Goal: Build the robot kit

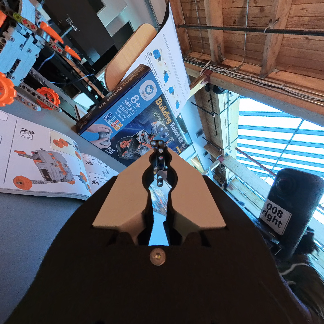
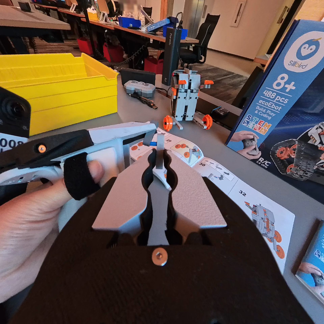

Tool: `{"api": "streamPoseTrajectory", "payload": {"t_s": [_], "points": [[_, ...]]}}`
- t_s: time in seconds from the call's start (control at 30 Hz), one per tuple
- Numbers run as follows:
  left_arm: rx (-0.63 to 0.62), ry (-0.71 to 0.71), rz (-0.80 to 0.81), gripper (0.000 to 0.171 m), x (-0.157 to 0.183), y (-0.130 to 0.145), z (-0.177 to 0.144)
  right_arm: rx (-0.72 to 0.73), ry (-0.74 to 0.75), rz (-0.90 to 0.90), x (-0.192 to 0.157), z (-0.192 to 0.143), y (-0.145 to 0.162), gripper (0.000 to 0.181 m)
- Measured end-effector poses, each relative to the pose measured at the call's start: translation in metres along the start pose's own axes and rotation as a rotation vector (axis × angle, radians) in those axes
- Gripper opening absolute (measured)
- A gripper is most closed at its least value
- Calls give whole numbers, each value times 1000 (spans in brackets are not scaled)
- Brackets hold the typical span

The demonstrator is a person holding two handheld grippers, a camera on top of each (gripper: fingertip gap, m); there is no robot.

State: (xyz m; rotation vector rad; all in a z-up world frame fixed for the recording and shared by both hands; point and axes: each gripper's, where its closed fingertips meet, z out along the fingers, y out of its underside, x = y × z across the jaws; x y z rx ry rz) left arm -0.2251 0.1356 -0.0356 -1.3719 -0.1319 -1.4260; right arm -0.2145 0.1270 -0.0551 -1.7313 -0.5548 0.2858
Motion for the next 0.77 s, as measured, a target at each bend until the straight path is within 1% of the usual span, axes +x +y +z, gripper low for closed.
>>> {"api": "streamPoseTrajectory", "payload": {"t_s": [0.07,0.23,0.37,0.5,0.77], "points": [[20,-13,25,4,0,-2,0,-6,5,31,-1,1,0,6],[73,-23,28,4,-2,-8,-2,3,19,98,-5,4,-2,6],[81,-51,59,4,-4,-7,-2,15,17,194,-5,6,1,6],[93,-56,29,4,-7,-7,-3,31,6,174,-6,6,1,6],[72,-76,25,4,-12,-4,-3,21,-34,168,-9,10,6,17]]}}
